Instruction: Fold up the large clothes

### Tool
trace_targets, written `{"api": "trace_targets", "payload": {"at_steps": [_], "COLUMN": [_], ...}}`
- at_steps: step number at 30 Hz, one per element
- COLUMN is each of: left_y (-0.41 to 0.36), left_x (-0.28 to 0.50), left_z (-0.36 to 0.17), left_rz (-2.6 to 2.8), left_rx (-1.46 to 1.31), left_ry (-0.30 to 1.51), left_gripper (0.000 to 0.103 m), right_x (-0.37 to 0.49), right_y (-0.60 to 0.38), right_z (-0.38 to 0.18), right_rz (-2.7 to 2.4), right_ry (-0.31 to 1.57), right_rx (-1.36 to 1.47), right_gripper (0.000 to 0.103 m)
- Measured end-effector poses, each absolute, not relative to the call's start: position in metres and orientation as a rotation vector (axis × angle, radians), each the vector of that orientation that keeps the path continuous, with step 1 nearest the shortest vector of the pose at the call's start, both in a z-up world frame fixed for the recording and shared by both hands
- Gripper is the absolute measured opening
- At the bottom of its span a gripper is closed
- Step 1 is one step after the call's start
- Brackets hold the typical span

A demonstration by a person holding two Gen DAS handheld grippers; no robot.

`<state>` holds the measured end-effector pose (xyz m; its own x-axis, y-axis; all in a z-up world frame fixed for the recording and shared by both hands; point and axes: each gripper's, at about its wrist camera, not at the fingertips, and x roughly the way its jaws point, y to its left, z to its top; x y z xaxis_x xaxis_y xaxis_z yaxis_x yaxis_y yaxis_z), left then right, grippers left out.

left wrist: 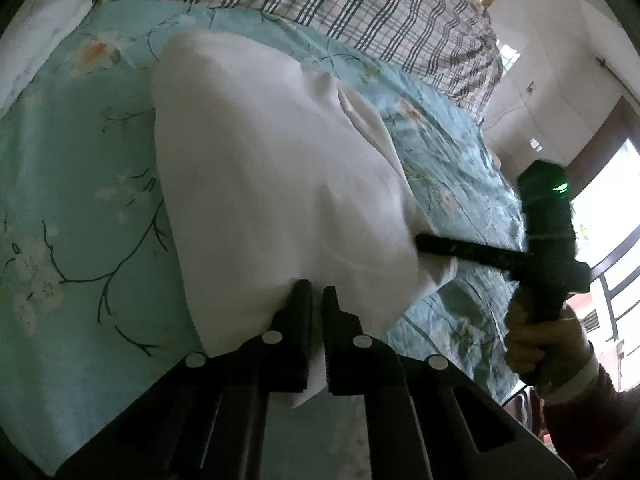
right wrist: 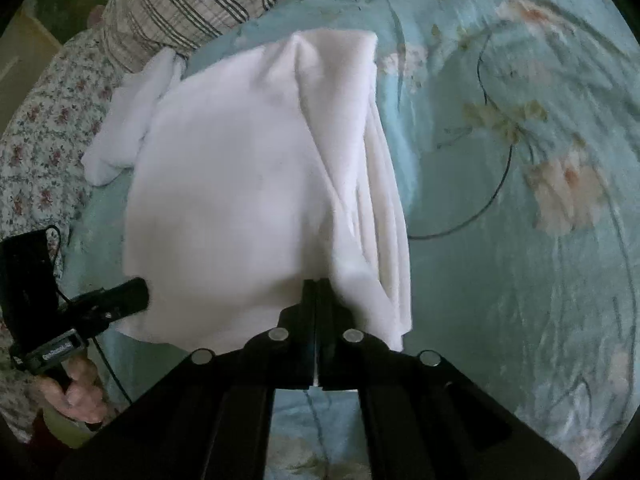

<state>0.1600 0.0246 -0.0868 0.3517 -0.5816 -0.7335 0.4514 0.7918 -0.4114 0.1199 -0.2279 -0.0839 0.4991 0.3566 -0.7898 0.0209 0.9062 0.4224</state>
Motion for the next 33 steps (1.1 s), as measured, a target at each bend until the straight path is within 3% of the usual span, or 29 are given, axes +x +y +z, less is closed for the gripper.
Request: {"api": "trace_targets", "payload": {"at_steps": [3,5,7,12,17,21,27,29,31,33], "left_y": [0.019,0.020,0.021,0.027,0.031,0.033,0.037,0.039,0.039,0.040], "left_x": [0.159,0.159,0.159,0.161,0.152,0.148,0.166,0.166,0.165,0.165], "left_z": [-0.085,-0.085,-0.084,-0.085,-0.065,-0.045,-0.071,-0.074,-0.074,-0.075], "left_rz": [-0.666,-0.664,-0.663,-0.671,-0.634,-0.631,-0.571,-0.580,-0.577,-0.574], "left_rx": [-0.126,-0.132,-0.135,-0.157,-0.148,-0.165,-0.186,-0.202,-0.200,-0.210], "left_ry": [1.007,1.011,1.007,1.007,0.986,0.930,0.987,0.985,0.979,0.978], "left_gripper": [0.004,0.004,0.004,0.000,0.001,0.007,0.003,0.002,0.002,0.002], "right_x": [0.122,0.130,0.140,0.149,0.136,0.119,0.129,0.126,0.119,0.117], "right_y": [-0.233,-0.234,-0.233,-0.235,-0.244,-0.244,-0.208,-0.214,-0.225,-0.229], "right_z": [-0.064,-0.059,-0.064,-0.098,-0.087,-0.057,-0.068,-0.087,-0.091,-0.091], "right_rz": [0.170,0.145,0.083,0.104,0.098,0.138,0.241,0.215,0.206,0.202], "right_ry": [0.935,0.909,0.932,1.012,1.016,0.903,0.989,1.017,0.995,1.001], "right_rx": [0.413,0.399,0.355,0.357,0.388,0.434,0.337,0.332,0.371,0.398], "right_gripper": [0.014,0.042,0.048,0.045,0.045,0.045,0.041,0.022,0.013,0.012]}}
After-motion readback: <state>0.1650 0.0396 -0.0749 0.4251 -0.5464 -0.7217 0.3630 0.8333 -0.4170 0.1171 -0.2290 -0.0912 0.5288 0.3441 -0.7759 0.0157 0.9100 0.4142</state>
